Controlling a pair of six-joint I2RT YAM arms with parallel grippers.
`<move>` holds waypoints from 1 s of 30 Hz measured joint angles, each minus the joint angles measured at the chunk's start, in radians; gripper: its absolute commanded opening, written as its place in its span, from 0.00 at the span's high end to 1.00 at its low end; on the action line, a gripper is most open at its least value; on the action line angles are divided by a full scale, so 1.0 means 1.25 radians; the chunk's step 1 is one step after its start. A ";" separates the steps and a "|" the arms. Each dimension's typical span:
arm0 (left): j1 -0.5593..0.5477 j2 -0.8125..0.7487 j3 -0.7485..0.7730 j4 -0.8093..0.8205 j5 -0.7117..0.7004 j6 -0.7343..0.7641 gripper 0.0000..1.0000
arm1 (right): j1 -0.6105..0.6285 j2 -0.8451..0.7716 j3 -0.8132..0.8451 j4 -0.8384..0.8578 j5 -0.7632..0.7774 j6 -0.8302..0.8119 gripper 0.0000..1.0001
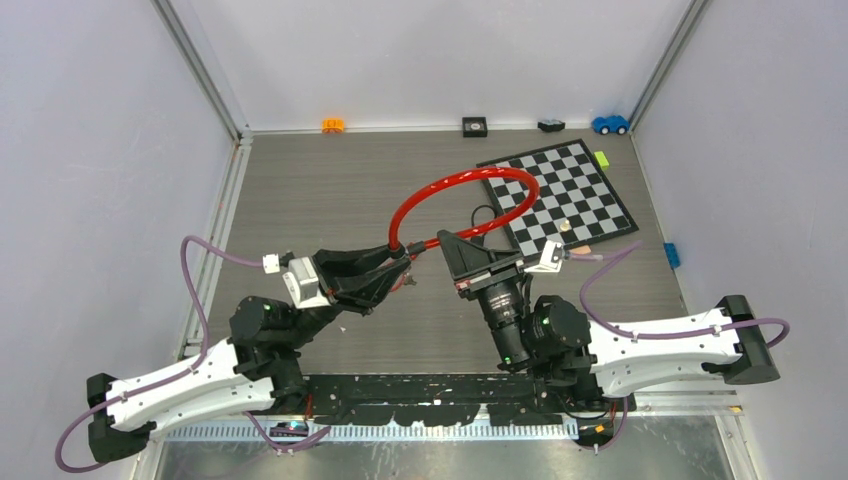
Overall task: Lock with the key
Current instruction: Lock the lock.
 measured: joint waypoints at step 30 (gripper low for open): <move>0.000 0.023 0.000 -0.008 0.021 -0.005 0.72 | 0.003 0.031 0.022 -0.093 -0.085 0.060 0.99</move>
